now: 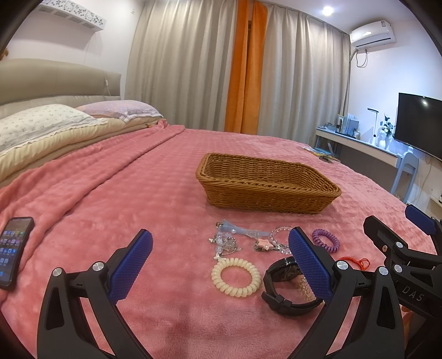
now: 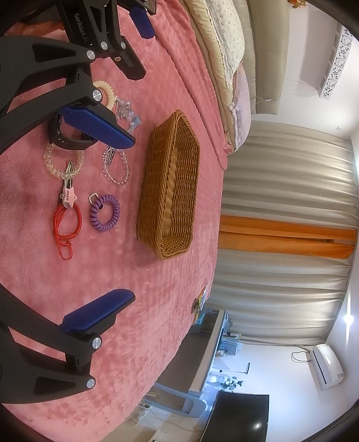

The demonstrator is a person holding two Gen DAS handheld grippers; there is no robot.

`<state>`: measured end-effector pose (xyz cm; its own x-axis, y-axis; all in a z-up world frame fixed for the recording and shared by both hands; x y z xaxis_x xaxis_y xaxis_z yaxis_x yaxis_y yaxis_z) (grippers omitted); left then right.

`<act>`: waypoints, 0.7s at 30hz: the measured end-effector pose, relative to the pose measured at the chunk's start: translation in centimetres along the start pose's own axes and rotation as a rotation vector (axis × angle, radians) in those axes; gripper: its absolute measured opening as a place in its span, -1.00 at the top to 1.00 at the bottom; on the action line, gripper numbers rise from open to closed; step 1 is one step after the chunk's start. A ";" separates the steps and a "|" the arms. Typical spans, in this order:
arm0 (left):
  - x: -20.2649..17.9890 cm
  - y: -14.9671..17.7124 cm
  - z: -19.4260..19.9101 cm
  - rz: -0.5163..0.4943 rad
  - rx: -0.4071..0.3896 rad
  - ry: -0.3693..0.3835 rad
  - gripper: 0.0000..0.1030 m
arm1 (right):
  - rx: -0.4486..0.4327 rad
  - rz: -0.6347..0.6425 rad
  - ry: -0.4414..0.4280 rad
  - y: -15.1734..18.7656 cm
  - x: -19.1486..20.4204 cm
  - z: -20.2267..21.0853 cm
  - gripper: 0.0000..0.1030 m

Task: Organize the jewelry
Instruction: 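Grasp the cream coil hair tie with left tool while right grasps purple coil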

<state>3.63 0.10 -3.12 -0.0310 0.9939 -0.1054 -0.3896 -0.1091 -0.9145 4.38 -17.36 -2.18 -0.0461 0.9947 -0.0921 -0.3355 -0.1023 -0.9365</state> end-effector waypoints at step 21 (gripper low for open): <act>3.9 0.5 -3.8 0.145 0.373 0.225 -0.24 | 0.121 -0.035 0.003 -1.6 -5.5 -1.1 -0.08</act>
<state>6.76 3.85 -5.49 0.0751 0.9369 -0.3416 -0.7018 -0.1937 -0.6855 6.18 -22.66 -0.57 -0.0300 0.9977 -0.0615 -0.4480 -0.0685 -0.8914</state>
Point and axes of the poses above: each gripper's, at about its wrist camera, not at the fingertips, and z roughly against the way its jaws point, x to its left, y to its underside, the point moved 5 cm from there along -z, roughly the way its jaws point, and after that the axes turned 1 degree about z, right-handed, at the moved point
